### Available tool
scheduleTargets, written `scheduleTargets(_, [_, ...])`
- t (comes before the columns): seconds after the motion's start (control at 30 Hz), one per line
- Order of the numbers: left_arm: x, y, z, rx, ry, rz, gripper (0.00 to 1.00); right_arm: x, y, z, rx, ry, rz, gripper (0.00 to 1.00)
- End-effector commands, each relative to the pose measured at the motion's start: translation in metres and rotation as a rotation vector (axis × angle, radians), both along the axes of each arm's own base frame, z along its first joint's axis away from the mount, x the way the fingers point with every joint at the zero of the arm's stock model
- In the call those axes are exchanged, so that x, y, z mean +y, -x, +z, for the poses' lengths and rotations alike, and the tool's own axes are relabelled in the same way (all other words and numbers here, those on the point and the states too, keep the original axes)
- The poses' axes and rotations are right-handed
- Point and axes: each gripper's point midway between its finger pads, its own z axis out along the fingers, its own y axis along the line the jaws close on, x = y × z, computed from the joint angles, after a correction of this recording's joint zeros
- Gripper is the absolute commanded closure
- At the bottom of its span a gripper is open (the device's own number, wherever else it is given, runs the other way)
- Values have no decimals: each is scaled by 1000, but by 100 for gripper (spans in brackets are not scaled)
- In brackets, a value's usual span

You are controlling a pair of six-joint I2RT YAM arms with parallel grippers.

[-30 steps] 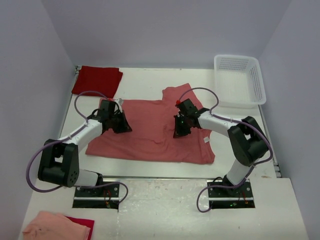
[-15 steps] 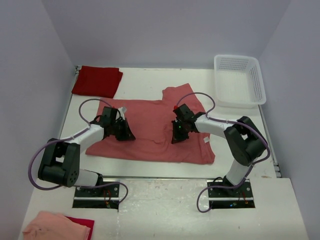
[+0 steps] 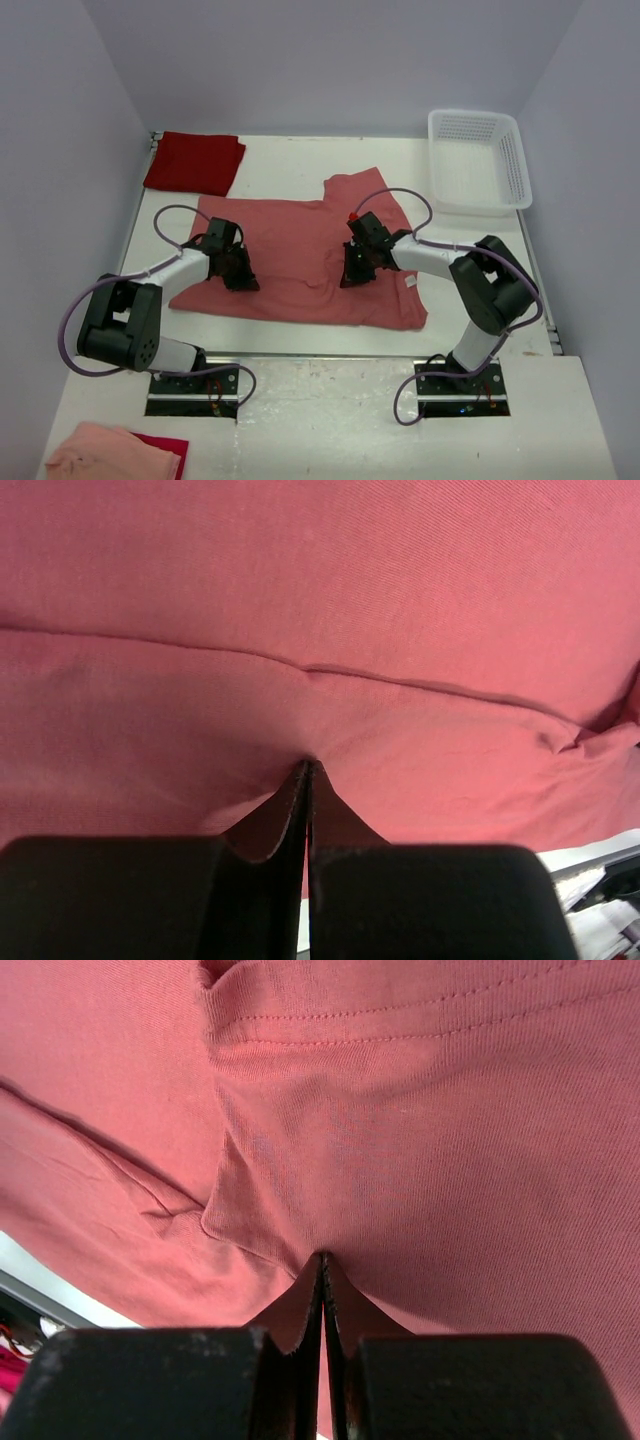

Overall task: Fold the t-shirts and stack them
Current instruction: Fold the flattened tshirt in 1/3 of the way

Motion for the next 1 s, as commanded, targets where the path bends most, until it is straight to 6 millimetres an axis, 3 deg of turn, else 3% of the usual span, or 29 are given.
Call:
scheduleTargets(0.0, [22, 22, -18, 94, -121, 69, 100, -17, 20, -25, 41, 87, -12, 100])
scheduleTargets(0.4, [50, 69, -16, 249, -313, 174, 100, -24, 41, -36, 69, 93, -23, 100])
scheduleTargets(0.53, [39, 72, -8, 244, -307, 122, 100, -27, 50, -37, 73, 94, -28, 100])
scheduleTargets(0.97, [48, 89, -3, 341, -510, 29, 100, -33, 87, -42, 93, 108, -24, 100])
